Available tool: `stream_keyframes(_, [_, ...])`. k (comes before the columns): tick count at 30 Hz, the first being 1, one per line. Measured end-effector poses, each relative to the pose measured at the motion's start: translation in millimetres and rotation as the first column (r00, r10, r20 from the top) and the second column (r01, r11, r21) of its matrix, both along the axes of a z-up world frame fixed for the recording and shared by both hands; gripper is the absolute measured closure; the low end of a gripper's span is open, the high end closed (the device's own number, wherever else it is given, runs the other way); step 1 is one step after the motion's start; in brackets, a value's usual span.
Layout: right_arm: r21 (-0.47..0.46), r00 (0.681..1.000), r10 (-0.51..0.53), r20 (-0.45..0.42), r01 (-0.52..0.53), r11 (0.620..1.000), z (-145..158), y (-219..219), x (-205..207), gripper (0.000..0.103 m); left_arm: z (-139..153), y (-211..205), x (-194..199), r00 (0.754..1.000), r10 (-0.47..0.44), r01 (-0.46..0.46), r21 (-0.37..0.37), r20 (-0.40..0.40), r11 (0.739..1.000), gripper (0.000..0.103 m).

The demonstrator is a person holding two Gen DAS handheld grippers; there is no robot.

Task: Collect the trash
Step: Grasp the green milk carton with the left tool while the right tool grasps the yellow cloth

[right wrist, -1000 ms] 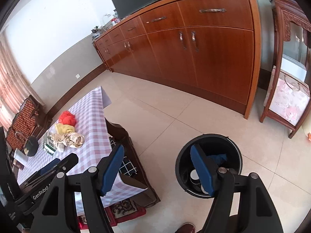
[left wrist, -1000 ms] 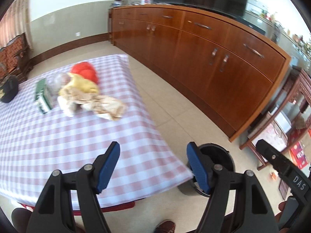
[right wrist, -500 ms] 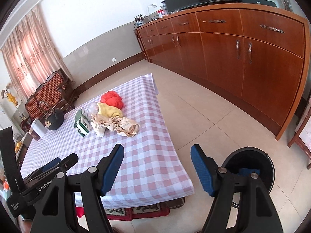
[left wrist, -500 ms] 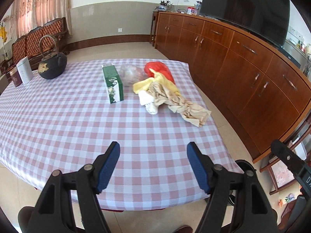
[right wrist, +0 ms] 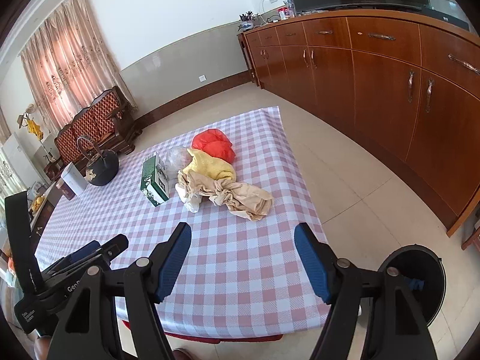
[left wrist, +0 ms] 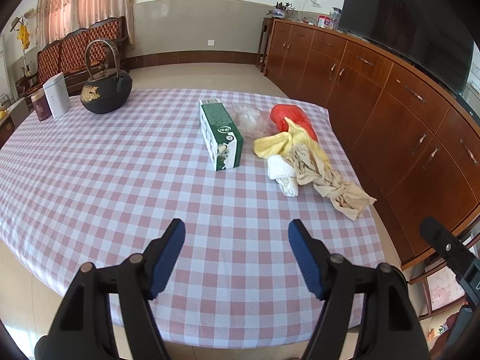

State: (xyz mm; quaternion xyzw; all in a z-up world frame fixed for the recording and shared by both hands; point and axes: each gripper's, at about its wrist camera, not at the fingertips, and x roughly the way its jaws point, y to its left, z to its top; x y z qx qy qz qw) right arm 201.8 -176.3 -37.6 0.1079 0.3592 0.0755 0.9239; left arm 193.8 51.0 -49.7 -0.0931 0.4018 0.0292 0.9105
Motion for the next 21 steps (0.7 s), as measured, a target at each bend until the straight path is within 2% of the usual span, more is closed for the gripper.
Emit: stream_keyframes(21, [-0.005, 0.996, 0.079, -0.046, -0.079, 0.997, -22, 65, 142, 0.03, -23, 26, 114, 0.998, 0.055, -0.055, 0.003, -0.036, 0.998, 0.03])
